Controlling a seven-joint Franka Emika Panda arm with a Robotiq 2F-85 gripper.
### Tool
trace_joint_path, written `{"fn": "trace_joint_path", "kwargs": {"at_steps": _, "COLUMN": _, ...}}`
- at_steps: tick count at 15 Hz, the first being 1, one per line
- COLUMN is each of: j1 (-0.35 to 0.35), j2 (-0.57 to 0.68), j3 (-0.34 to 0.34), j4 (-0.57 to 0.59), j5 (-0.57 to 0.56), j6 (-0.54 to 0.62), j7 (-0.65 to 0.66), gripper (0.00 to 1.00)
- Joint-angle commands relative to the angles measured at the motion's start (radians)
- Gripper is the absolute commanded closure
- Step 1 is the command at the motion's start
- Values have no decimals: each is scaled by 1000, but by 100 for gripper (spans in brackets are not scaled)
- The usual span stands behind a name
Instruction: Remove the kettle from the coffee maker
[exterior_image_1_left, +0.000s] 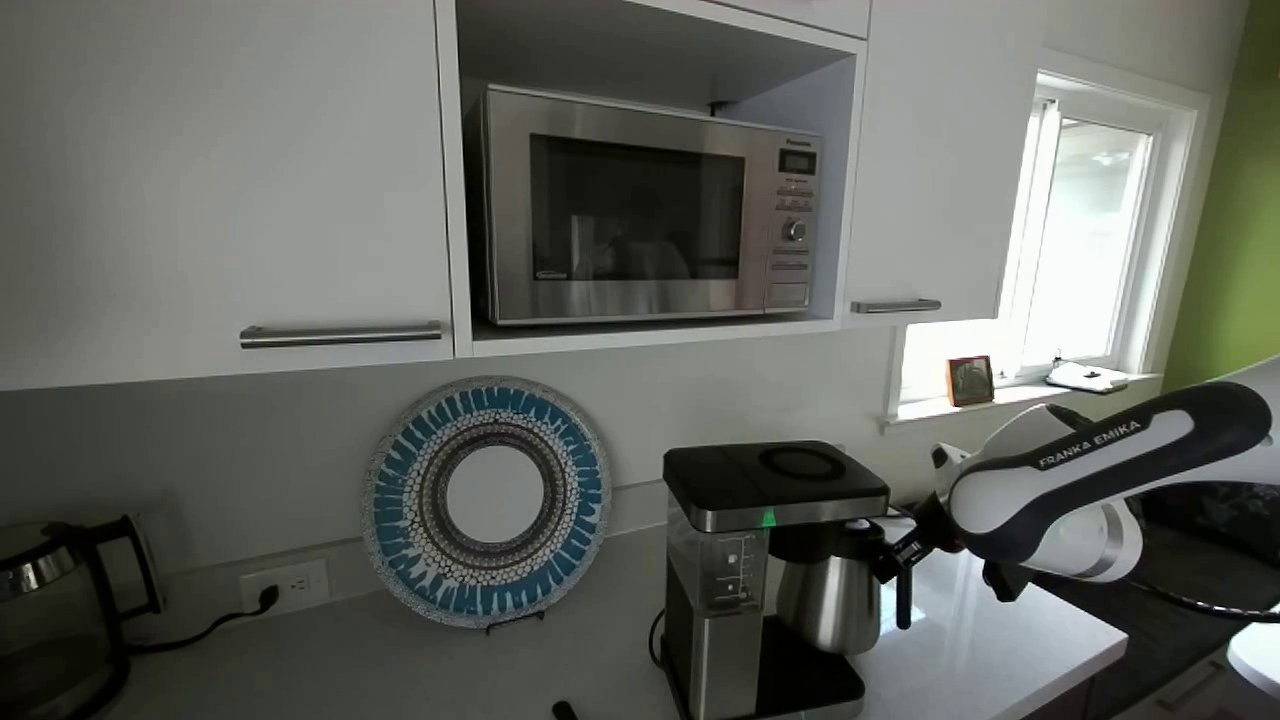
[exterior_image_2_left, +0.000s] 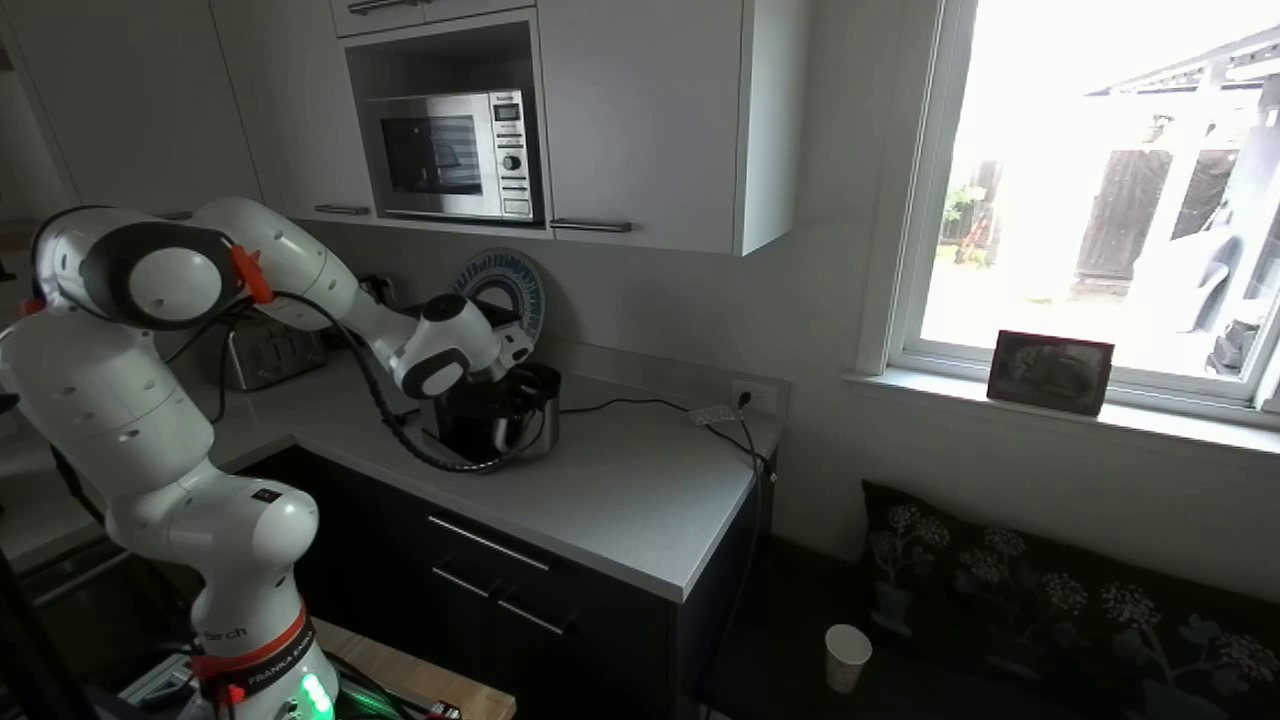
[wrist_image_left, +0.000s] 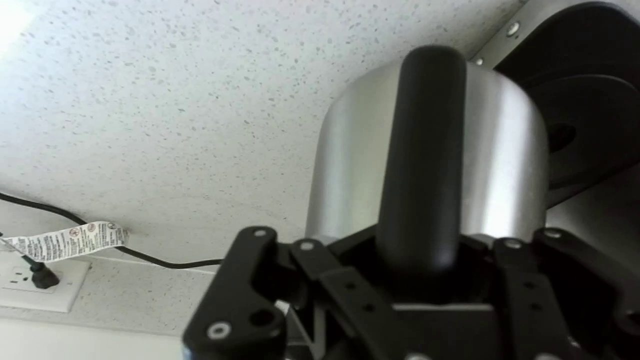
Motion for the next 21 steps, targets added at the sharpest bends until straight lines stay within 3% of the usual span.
{"fn": "trace_joint_path", "kwargs": {"at_steps": 1, "j1": -5, "j2": -33, "j3": -29, "j4": -16, "j5": -4, "j6": 26, "j7": -50, "gripper": 100}}
{"fn": "trace_joint_path", "kwargs": {"at_steps": 5, "j1": 11, "j2": -35, "j3": -61, "j4": -16, "j5": 13, "j6": 26, "j7": -93, "gripper": 100}}
{"fn": "trace_joint_path", "kwargs": {"at_steps": 21, "j1": -43, "j2": -36, "j3": -87, "j4": -20, "j5": -21, "j6": 94, "j7": -141, "gripper": 100}}
